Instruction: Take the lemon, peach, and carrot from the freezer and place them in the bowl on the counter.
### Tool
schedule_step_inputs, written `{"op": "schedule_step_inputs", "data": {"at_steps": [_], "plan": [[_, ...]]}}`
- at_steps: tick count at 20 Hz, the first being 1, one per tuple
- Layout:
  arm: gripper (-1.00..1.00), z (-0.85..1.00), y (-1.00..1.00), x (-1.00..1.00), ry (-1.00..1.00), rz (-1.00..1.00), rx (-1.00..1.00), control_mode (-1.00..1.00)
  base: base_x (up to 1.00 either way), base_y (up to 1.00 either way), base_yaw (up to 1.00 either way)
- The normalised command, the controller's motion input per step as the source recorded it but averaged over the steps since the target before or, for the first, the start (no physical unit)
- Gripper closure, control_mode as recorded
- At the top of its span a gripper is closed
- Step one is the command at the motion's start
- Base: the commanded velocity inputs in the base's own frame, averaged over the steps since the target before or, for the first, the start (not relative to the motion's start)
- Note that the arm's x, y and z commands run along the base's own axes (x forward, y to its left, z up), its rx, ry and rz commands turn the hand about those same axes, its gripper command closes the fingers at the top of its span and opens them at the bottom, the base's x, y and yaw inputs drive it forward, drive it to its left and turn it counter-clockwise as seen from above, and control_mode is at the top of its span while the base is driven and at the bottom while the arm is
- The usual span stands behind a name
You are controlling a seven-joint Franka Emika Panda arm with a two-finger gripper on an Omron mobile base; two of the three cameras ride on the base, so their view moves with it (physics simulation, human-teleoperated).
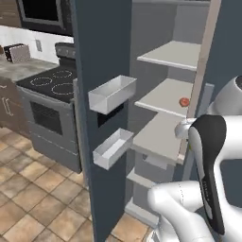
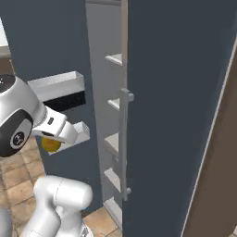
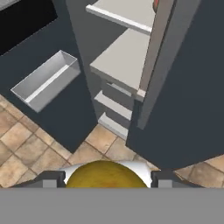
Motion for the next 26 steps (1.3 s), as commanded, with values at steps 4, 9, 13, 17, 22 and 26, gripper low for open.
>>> {"op": "schedule_step_inputs", "data": {"at_steps": [4,9,13,17,22,26], "plan": [[1.0,0.0,0.0,0.0,0.0,0.0,0.0,1.0,0.0,-0.03,1.0],[1.0,0.0,0.0,0.0,0.0,0.0,0.0,1.0,0.0,0.0,1.0],[1.0,0.0,0.0,0.0,0.0,0.0,0.0,1.0,0.07,0.0,0.96],[1.0,0.0,0.0,0.0,0.0,0.0,0.0,1.0,0.6,0.64,0.3],[1.0,0.0,0.0,0.0,0.0,0.0,0.0,1.0,0.84,0.56,-0.14],[1.0,0.0,0.0,0.0,0.0,0.0,0.0,1.0,0.99,0.28,-0.31]]}}
